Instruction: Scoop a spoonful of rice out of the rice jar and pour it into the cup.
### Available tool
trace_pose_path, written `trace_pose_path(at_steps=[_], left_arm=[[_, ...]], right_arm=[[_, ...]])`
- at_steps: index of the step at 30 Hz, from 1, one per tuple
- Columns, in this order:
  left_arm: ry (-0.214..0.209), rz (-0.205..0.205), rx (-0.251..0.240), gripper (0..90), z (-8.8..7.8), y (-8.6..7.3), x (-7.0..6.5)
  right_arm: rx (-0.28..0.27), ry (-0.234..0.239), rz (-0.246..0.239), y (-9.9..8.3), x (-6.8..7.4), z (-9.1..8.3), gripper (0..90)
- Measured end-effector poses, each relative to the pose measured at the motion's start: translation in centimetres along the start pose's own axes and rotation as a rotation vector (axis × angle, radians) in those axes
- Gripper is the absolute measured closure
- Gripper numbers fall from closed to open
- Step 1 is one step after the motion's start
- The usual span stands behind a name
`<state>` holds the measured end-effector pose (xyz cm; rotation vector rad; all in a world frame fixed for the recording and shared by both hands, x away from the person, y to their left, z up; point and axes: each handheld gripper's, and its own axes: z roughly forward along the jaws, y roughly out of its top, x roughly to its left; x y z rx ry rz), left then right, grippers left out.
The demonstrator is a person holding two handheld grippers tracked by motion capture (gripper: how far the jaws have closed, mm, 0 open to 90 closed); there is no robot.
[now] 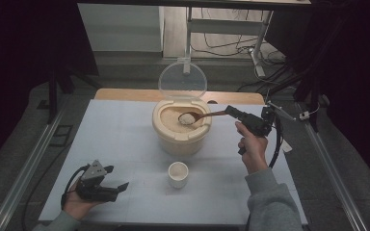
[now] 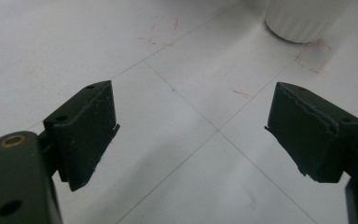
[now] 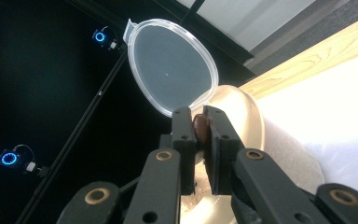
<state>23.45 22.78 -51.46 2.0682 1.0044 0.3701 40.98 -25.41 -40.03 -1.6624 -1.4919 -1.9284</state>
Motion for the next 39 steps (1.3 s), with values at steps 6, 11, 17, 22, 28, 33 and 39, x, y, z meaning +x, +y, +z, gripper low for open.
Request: trace_pose_path(at_steps=[6,11,17,22,28,33,39], left_arm=[[0.001,0.001,0.000,15.6,0.0,0.0,0.0],[0.001,0.002,-0.001,15.6,0.0,0.0,0.0],[0.001,0.002,-0.001,15.6,0.0,0.0,0.0],[0.002,0.001,-0.001,15.6,0.0,0.0,0.1],[0.003,0.004,0.000,15.6,0.0,0.1,0.0],[0.003,0.003,0.000,15.7,0.0,0.1,0.0],[0.006,0.003,-0.002,15.7,-0.1,0.1,0.0]], right_arm=[[0.008,0.007,-0.006,0.0,0.2,0.0,83.4],[0.014,0.009,-0.002,-0.1,0.2,0.0,83.4],[0.021,0.020,0.000,-0.2,0.3,-0.2,83.4],[0.030,0.036,0.000,-0.4,0.6,-0.5,83.5],[0.049,0.060,0.000,-0.9,1.0,-1.0,83.5],[0.071,0.068,-0.003,-1.4,1.1,-1.6,83.4],[0.105,0.067,-0.005,-2.2,0.9,-2.1,83.5]])
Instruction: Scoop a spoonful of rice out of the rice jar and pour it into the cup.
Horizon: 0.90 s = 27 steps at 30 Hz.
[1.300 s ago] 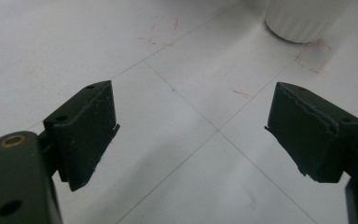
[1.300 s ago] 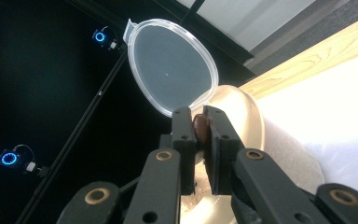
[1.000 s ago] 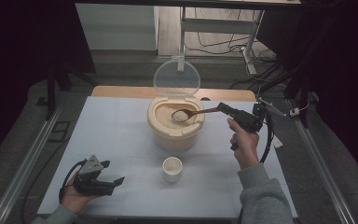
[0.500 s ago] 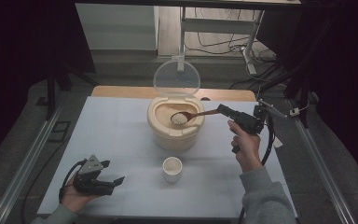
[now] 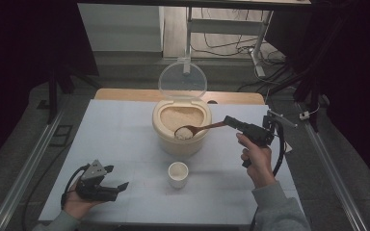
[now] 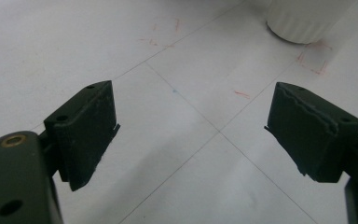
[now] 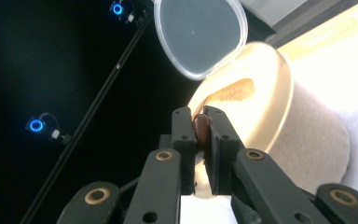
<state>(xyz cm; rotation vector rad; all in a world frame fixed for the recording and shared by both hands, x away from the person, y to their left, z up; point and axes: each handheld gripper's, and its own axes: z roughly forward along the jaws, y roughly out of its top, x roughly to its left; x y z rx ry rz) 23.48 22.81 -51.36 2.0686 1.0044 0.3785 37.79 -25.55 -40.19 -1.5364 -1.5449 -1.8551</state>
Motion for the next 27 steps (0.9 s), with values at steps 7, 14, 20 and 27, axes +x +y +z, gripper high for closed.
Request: trace_pose_path(at_steps=[7,14,20,27], left_arm=[[0.001,0.001,0.003,15.7,0.1,0.0,0.0],[0.002,-0.001,0.003,15.7,0.1,0.0,0.1],[0.002,0.000,0.005,15.7,0.1,0.0,0.0],[0.002,-0.001,0.008,15.8,0.1,-0.1,0.1]], right_arm=[[0.052,0.007,-0.010,-1.1,-0.2,-0.1,83.4],[0.115,0.005,-0.032,-2.6,-0.3,-0.1,83.4],[0.147,-0.016,-0.041,-3.7,-1.1,-0.4,83.4],[0.162,-0.049,-0.058,-4.1,-1.9,-0.4,83.4]])
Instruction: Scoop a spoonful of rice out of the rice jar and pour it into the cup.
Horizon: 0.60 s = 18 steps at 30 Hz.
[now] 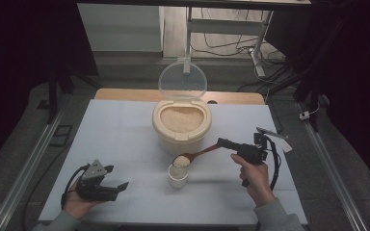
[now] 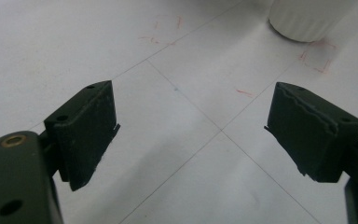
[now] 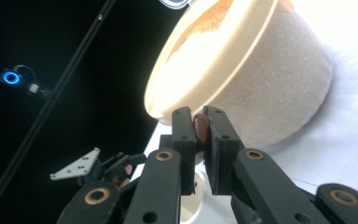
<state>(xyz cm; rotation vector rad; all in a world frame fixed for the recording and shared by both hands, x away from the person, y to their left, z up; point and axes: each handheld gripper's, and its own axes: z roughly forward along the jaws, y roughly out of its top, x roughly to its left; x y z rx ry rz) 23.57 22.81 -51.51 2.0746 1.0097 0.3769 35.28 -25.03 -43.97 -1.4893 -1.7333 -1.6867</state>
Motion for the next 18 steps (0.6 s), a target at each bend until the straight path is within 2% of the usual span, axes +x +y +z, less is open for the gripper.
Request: trace_pose_path(at_steps=[5,18], left_arm=[[-0.001,0.001,0.001,15.8,0.0,0.0,0.0],[-0.002,0.004,0.002,16.0,0.0,-0.1,0.0]], right_arm=[[0.002,-0.032,-0.044,-0.2,0.1,0.3,83.4],[0.002,-0.062,-0.200,-0.3,1.9,0.7,83.4]])
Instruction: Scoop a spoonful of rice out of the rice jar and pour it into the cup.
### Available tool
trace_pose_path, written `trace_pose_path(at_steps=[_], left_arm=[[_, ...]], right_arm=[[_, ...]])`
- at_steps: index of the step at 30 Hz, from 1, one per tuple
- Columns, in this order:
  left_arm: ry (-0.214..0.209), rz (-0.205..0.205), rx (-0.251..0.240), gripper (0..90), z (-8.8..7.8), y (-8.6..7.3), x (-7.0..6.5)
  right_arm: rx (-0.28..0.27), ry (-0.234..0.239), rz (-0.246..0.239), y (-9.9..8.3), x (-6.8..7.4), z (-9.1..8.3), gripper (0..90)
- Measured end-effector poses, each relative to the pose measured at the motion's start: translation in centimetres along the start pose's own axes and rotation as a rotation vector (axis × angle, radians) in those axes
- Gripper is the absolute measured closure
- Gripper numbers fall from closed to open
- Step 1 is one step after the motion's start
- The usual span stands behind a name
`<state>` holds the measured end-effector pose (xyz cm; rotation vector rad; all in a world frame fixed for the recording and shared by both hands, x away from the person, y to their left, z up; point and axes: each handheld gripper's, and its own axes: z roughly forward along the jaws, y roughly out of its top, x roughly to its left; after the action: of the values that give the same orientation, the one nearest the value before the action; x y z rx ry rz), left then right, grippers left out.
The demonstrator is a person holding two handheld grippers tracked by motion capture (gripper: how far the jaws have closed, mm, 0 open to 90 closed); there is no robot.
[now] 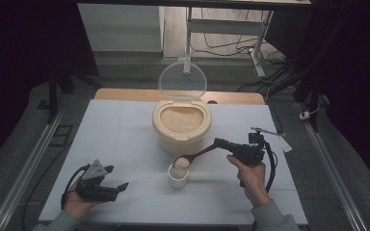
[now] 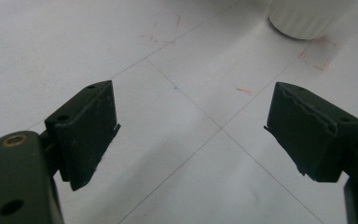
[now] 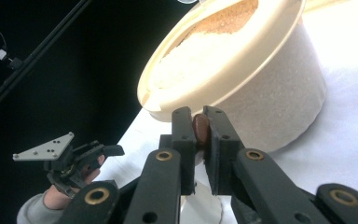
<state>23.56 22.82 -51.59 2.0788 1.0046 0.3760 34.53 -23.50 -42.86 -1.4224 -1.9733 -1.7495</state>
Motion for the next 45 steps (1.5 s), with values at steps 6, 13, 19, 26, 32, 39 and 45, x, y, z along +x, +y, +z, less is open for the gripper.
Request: trace_pose_path(at_steps=[6,13,19,26,32,39,45], left_arm=[[0.000,0.000,0.000,16.0,0.0,0.0,0.0],[0.000,0.001,0.001,16.0,0.0,0.0,0.0],[0.001,0.001,0.000,16.1,0.0,0.0,-0.1],[0.001,0.002,0.001,16.1,0.0,0.0,0.0],[0.000,0.001,0.001,16.0,0.0,0.0,0.0],[0.000,0.000,0.002,16.0,0.0,0.0,0.0],[0.002,0.000,0.003,16.0,0.0,-0.1,0.0]], right_arm=[[-0.017,0.002,-0.049,0.0,0.4,-0.2,83.3],[-0.042,0.005,-0.193,-0.1,1.7,-0.7,83.3],[-0.040,0.006,-0.325,-0.4,3.2,-0.9,83.4],[-0.048,0.017,-0.330,-0.5,3.1,-1.1,83.4],[-0.070,0.019,-0.321,-0.5,2.7,-1.6,83.3],[-0.089,0.020,-0.335,-0.5,2.4,-2.3,83.4],[-0.125,0.023,-0.356,0.0,2.4,-4.0,83.4]])
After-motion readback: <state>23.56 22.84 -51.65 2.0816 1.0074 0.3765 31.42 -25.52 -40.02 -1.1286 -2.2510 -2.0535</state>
